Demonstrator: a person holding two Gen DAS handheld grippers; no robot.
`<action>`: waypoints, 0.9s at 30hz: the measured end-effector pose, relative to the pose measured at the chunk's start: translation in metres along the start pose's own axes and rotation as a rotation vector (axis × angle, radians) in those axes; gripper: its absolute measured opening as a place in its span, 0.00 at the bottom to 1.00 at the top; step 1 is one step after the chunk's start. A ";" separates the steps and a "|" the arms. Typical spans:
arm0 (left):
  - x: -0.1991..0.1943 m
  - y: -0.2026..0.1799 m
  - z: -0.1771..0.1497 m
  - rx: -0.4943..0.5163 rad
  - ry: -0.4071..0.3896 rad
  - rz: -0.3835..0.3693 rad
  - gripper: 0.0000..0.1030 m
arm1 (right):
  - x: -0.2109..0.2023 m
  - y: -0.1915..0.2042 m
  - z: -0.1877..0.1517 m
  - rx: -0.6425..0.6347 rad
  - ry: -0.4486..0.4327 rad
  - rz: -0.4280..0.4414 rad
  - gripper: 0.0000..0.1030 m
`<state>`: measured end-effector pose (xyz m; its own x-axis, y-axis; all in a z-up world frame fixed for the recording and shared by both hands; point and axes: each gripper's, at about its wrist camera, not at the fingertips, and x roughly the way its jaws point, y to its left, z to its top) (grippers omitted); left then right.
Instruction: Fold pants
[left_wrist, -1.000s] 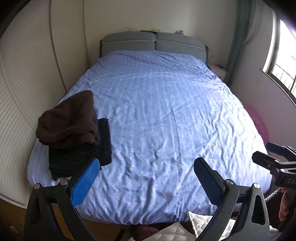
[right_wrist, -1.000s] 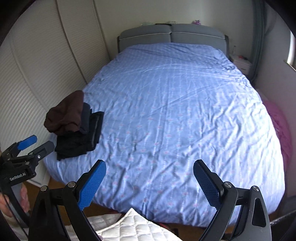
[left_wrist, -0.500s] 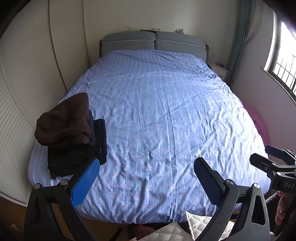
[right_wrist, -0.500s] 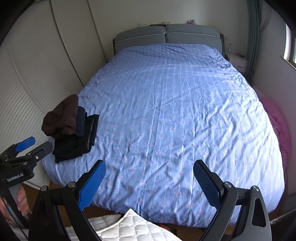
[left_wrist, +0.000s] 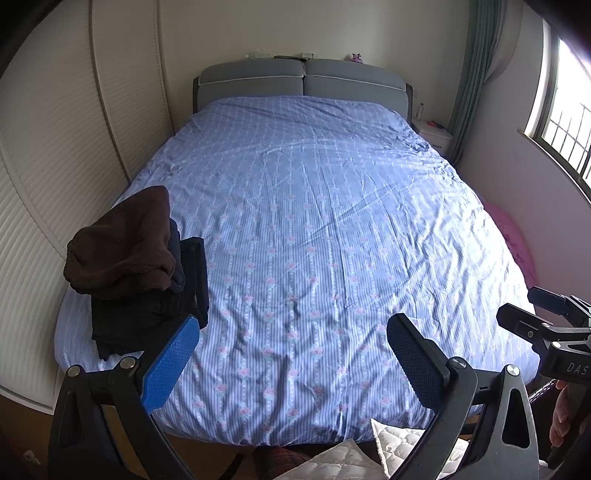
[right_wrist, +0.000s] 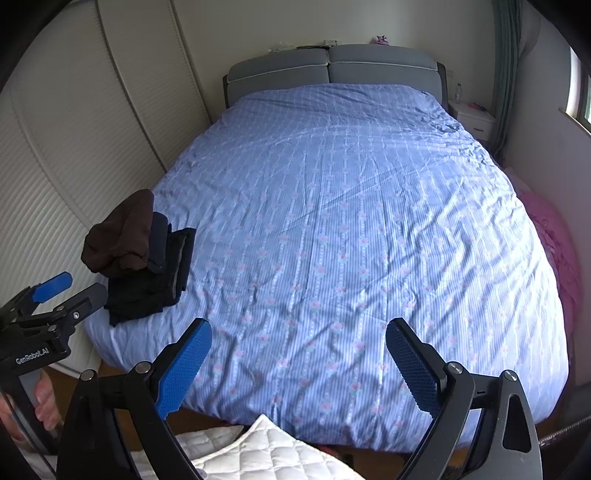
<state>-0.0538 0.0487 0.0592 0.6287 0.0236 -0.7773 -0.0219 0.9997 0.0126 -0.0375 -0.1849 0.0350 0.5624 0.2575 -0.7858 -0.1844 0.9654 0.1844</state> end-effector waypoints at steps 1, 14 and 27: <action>0.000 0.000 0.000 0.000 0.000 0.001 1.00 | 0.000 0.000 0.000 0.000 0.000 0.000 0.93; 0.001 0.001 0.004 0.001 -0.003 -0.026 1.00 | -0.002 0.002 0.003 -0.010 -0.012 0.006 0.93; 0.002 0.003 0.003 0.000 -0.004 -0.032 1.00 | -0.004 0.005 0.001 -0.004 -0.009 0.000 0.93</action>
<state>-0.0502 0.0514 0.0597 0.6320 -0.0084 -0.7749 -0.0015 0.9999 -0.0120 -0.0399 -0.1807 0.0392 0.5692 0.2581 -0.7806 -0.1878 0.9652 0.1822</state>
